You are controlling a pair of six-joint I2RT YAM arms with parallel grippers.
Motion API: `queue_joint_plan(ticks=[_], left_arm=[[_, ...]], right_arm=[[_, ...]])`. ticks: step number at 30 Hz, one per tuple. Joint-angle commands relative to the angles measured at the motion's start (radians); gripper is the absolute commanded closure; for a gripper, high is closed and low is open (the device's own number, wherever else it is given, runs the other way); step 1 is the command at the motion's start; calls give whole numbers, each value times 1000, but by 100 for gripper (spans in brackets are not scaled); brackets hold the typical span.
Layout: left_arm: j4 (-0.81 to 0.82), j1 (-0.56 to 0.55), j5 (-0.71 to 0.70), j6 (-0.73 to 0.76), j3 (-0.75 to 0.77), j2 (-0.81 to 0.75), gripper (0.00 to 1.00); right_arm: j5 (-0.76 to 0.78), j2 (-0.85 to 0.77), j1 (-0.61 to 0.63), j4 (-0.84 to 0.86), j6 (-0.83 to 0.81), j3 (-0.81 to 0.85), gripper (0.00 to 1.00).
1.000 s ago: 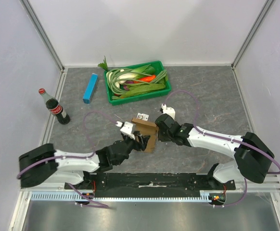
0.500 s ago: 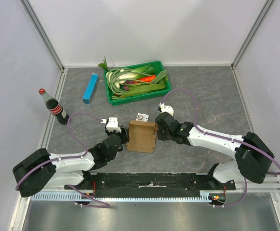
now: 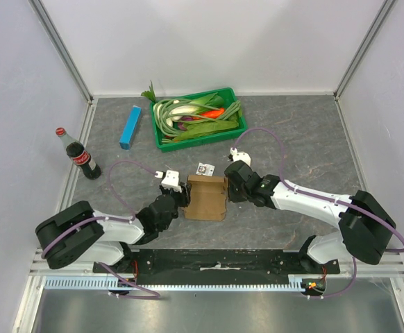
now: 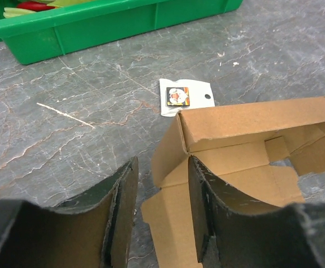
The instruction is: Fold the paper box
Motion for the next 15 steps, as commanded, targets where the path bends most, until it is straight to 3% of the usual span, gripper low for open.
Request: queue_joint_plan(ticks=[1, 11, 15], left_arm=[[140, 2, -59, 108, 28, 81, 55], [274, 4, -64, 231, 67, 211, 60], [281, 4, -80, 254, 87, 246, 71]], right_arm=[[-9, -27, -5, 5, -13, 35, 100], [-25, -22, -9, 8, -17, 31, 100], [-32, -24, -12, 7, -22, 32, 100]])
